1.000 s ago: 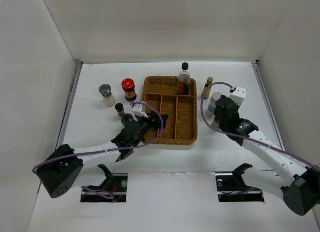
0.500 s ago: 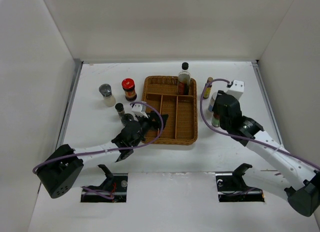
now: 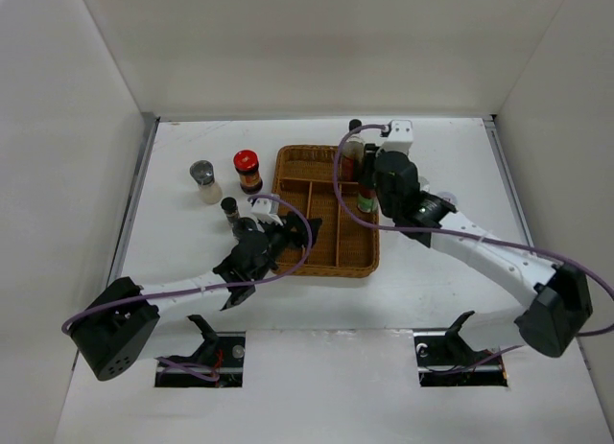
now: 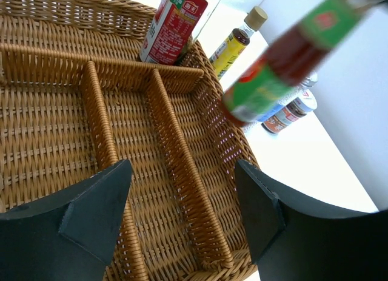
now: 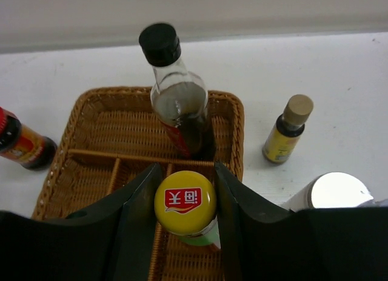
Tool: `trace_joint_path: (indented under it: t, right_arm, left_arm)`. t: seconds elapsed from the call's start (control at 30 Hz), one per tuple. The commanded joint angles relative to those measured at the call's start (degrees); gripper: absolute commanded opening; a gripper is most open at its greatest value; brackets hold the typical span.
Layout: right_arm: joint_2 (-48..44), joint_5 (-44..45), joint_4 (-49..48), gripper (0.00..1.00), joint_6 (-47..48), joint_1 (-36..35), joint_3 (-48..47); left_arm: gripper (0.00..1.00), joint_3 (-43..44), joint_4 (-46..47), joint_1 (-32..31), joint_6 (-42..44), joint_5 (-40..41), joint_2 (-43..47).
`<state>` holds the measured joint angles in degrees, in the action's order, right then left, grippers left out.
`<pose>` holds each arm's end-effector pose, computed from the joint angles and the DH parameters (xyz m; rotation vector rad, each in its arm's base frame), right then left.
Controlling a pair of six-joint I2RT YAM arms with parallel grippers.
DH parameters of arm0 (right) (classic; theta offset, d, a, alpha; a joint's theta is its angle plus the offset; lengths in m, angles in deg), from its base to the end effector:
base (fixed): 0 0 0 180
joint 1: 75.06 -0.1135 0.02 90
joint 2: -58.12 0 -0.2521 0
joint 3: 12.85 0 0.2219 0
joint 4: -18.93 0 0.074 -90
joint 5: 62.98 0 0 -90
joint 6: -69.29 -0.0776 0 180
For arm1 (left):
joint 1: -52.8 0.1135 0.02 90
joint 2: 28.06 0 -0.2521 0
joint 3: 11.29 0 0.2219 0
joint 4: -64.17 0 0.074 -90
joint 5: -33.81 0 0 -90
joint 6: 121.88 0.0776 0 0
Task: Organize the condiment bottles
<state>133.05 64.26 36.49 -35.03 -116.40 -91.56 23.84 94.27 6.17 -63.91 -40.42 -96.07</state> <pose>0.2621 0.1680 0.3392 0.0398 1.7626 0.1163 0.1942 -0.1749 0.2196 -0.0063 1.6830 -0.8286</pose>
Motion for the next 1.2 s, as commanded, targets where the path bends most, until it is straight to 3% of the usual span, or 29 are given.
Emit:
trace_joint_path:
  t: [0.0,0.73,0.97,1.17]
  right_arm:
    - [1.87,-3.22,-12.23,0.17,0.18,1.05,-5.09]
    - [14.01,-3.93,-22.78,0.19,-1.67,3.6,-0.88]
    - [13.92,-3.57,-23.23,0.4,-3.25,3.33,2.55]
    - [13.31,-3.84,-23.14,0.49,-4.74,3.6,4.14]
  left_arm:
    - [0.67,-0.37,3.35,0.01,-0.32,-0.48,1.3]
    - [0.67,-0.11,3.53,0.45,-0.84,-0.92,-0.2]
    - [0.67,-0.02,3.62,0.19,-0.67,-1.09,-0.55]
    - [0.67,-0.02,3.62,0.1,-0.49,-1.0,-0.2]
